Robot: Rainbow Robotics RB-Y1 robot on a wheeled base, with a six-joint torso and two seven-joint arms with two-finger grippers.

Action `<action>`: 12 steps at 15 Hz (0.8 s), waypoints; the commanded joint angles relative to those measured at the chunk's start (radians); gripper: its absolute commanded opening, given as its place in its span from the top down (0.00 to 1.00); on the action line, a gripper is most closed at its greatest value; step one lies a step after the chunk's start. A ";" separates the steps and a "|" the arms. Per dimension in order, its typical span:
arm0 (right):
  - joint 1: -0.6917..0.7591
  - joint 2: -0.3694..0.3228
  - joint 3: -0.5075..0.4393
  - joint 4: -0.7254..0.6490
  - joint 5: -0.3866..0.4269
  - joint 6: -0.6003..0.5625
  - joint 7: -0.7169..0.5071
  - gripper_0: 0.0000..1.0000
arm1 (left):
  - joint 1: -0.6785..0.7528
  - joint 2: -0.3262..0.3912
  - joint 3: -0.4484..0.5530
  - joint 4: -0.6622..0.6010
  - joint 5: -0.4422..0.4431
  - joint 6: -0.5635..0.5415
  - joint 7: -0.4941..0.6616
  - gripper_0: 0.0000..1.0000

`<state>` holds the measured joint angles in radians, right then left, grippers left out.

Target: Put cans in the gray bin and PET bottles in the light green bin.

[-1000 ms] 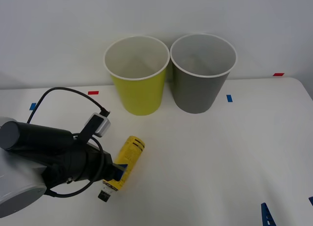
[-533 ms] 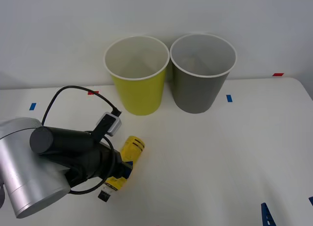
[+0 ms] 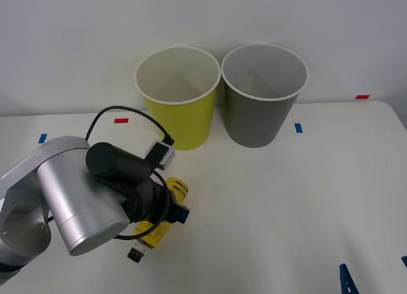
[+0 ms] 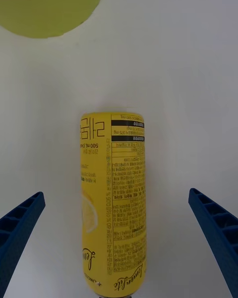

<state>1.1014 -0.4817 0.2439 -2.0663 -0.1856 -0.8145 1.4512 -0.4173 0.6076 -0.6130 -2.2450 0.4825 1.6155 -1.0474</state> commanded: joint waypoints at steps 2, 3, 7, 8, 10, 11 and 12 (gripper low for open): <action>0.000 0.000 0.000 0.000 0.000 0.000 0.000 0.00 | -0.026 -0.051 0.001 0.051 -0.002 0.023 -0.014 0.00; 0.000 0.000 0.000 0.000 0.000 0.000 0.000 0.00 | -0.028 -0.058 0.001 0.056 -0.007 0.029 -0.014 0.00; 0.000 0.000 0.000 0.000 0.000 0.000 0.000 0.00 | -0.028 -0.048 0.010 0.056 -0.018 0.029 -0.011 0.00; 0.000 0.000 0.000 0.000 0.000 0.000 0.000 0.00 | -0.028 -0.054 0.027 0.056 -0.018 0.029 -0.013 0.00; 0.000 0.000 0.000 0.000 0.000 0.000 0.000 0.00 | -0.028 -0.045 0.033 0.056 -0.027 0.027 -0.016 0.00; 0.000 0.000 0.000 0.000 0.000 0.000 0.000 0.00 | -0.028 -0.040 0.033 0.051 -0.033 0.029 -0.013 0.00; 0.000 0.000 0.000 0.000 0.000 0.000 0.000 0.00 | -0.029 -0.045 0.039 0.045 -0.044 0.027 -0.016 0.00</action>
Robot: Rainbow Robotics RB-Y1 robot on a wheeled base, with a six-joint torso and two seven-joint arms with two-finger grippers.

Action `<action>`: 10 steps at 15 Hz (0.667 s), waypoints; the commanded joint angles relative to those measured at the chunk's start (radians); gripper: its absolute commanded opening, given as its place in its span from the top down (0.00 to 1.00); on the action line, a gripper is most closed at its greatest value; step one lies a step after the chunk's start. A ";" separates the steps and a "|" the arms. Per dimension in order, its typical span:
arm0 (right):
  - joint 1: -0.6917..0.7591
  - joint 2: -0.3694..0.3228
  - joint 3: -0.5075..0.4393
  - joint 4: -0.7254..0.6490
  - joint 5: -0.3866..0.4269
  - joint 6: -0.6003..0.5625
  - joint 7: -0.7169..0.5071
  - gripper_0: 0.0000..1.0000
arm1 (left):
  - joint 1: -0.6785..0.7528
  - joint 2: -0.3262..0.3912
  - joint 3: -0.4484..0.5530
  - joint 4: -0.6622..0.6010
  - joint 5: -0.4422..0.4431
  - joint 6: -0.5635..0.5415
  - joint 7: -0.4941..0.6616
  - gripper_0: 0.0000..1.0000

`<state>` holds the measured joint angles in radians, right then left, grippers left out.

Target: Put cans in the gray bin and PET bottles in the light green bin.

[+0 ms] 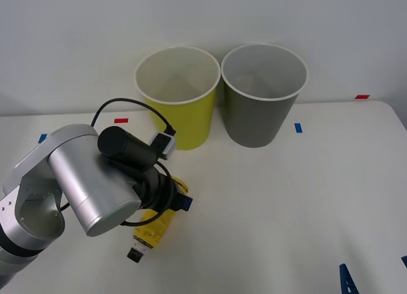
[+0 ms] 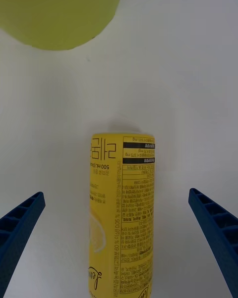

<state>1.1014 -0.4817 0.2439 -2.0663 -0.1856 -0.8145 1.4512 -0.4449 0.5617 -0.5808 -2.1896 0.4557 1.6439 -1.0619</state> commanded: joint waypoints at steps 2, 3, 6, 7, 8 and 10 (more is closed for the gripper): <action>0.000 0.000 0.000 0.000 0.000 0.000 0.000 0.00 | 0.000 -0.028 0.006 -0.010 -0.023 0.016 -0.001 0.00; 0.000 0.000 0.000 0.000 0.000 0.000 0.000 0.00 | 0.000 -0.046 0.006 -0.010 -0.012 0.030 -0.001 0.00; 0.000 0.000 0.000 0.000 0.000 0.000 0.000 0.00 | 0.006 -0.074 0.006 0.001 0.017 0.031 -0.007 0.00; 0.000 0.000 0.000 0.000 0.000 0.000 0.000 0.00 | 0.005 -0.080 0.003 0.011 0.018 0.031 -0.015 0.00; 0.000 0.000 0.000 0.000 0.000 0.000 0.000 0.00 | 0.005 -0.080 -0.010 0.019 0.012 0.030 -0.020 0.00; 0.000 0.000 0.000 0.000 0.000 0.000 0.000 0.00 | 0.005 -0.080 -0.037 0.021 -0.035 0.030 -0.023 0.00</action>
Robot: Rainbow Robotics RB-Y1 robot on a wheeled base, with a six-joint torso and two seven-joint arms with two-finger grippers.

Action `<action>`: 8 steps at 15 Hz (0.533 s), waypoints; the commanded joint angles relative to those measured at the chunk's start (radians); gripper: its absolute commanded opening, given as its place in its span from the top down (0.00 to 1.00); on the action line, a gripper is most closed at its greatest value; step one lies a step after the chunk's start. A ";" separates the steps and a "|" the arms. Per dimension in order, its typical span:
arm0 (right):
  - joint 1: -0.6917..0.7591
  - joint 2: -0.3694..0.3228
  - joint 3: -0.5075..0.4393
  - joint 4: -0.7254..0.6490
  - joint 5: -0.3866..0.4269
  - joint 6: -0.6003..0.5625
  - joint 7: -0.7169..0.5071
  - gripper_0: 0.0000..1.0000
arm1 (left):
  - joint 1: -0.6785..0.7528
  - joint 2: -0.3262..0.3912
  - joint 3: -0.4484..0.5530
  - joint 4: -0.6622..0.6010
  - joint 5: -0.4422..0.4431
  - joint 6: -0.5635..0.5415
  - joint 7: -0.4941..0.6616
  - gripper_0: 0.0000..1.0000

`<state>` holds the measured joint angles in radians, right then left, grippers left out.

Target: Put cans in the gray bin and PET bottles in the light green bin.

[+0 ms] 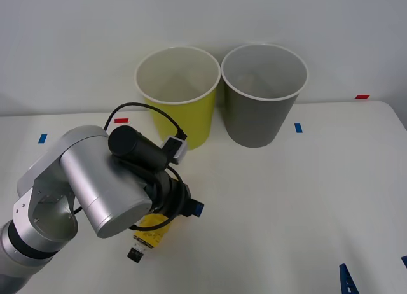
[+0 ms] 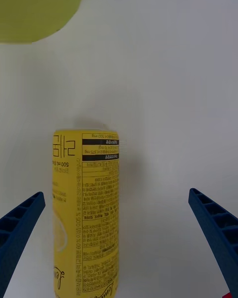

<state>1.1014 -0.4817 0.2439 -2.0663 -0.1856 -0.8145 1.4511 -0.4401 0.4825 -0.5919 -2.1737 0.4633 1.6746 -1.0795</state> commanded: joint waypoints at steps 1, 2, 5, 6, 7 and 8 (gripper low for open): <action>0.000 0.000 0.000 0.000 0.000 0.000 0.000 0.00 | 0.000 -0.004 -0.028 0.012 -0.048 0.000 -0.007 0.00; 0.000 0.000 0.000 0.000 0.000 0.000 0.000 0.00 | 0.000 -0.007 -0.028 0.031 -0.057 -0.001 -0.007 0.00; 0.000 0.000 0.000 0.000 0.000 0.000 0.000 0.00 | -0.002 -0.048 -0.028 0.077 -0.100 -0.001 -0.005 0.00; 0.000 0.000 0.000 0.000 0.000 0.000 0.000 0.00 | -0.002 -0.065 -0.026 0.094 -0.106 -0.001 -0.007 0.00; 0.000 0.000 0.000 0.000 0.000 0.000 0.000 0.00 | -0.002 -0.073 -0.028 0.107 -0.109 -0.001 -0.008 0.00; 0.000 0.000 0.000 0.000 0.000 0.000 0.000 0.00 | -0.002 -0.079 -0.028 0.120 -0.112 0.000 -0.011 0.00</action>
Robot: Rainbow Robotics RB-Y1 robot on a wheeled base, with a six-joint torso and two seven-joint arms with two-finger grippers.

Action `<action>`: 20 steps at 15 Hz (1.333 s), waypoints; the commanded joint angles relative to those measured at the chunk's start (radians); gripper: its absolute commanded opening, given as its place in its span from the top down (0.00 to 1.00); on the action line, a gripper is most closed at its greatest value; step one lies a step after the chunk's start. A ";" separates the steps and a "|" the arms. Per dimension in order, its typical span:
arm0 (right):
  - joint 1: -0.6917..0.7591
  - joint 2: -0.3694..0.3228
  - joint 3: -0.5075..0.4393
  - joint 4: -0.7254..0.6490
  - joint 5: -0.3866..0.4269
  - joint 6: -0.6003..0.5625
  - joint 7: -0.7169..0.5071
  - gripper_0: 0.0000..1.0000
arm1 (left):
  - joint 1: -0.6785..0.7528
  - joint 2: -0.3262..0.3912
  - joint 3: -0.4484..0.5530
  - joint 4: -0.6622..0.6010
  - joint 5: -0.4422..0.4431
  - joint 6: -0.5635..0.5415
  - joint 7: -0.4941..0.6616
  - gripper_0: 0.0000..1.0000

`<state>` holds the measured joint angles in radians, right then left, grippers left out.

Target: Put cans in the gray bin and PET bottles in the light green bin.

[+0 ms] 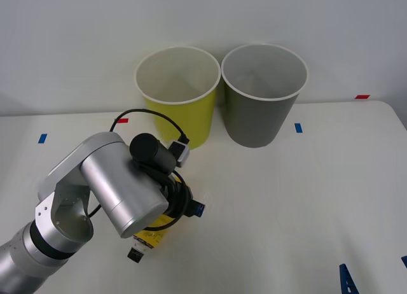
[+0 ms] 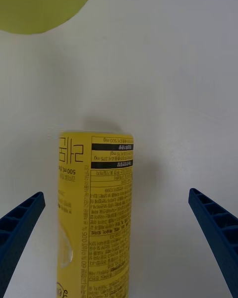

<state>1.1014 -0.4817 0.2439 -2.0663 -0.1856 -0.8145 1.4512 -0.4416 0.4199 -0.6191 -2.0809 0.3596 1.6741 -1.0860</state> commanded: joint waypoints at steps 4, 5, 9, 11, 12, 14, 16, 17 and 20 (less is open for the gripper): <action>0.000 0.000 0.000 0.000 0.000 0.000 0.000 0.00 | -0.002 -0.032 0.001 0.068 -0.021 0.000 -0.025 0.00; 0.000 0.000 0.000 0.000 0.000 0.000 0.000 0.00 | -0.002 -0.033 0.001 0.079 -0.031 0.000 -0.032 0.00; 0.000 0.000 0.000 0.000 0.000 0.000 0.000 0.00 | -0.003 -0.041 0.001 0.113 -0.044 0.000 -0.049 0.00; 0.000 0.000 0.000 0.000 0.000 0.000 0.000 0.00 | -0.019 -0.052 0.001 0.144 -0.042 0.001 -0.054 0.00; 0.000 0.000 0.000 0.000 0.000 0.000 0.000 0.00 | -0.028 -0.056 -0.001 0.168 -0.042 0.000 -0.055 0.00; 0.000 0.000 0.000 0.000 0.000 0.000 0.000 0.00 | -0.049 -0.067 -0.001 0.203 -0.041 0.000 -0.064 0.00; 0.000 0.000 0.000 0.000 0.000 0.000 0.000 0.00 | -0.049 -0.081 0.001 0.220 -0.041 0.001 -0.072 0.00; 0.000 0.000 0.000 0.000 0.000 0.000 0.000 0.00 | -0.051 -0.084 0.001 0.225 -0.042 0.000 -0.075 0.00; 0.000 0.000 0.000 0.000 0.000 0.000 0.000 0.00 | -0.055 -0.090 0.001 0.240 -0.048 0.000 -0.083 0.00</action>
<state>1.1014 -0.4817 0.2439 -2.0663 -0.1856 -0.8145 1.4512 -0.4942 0.3318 -0.6183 -1.8471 0.3147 1.6747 -1.1654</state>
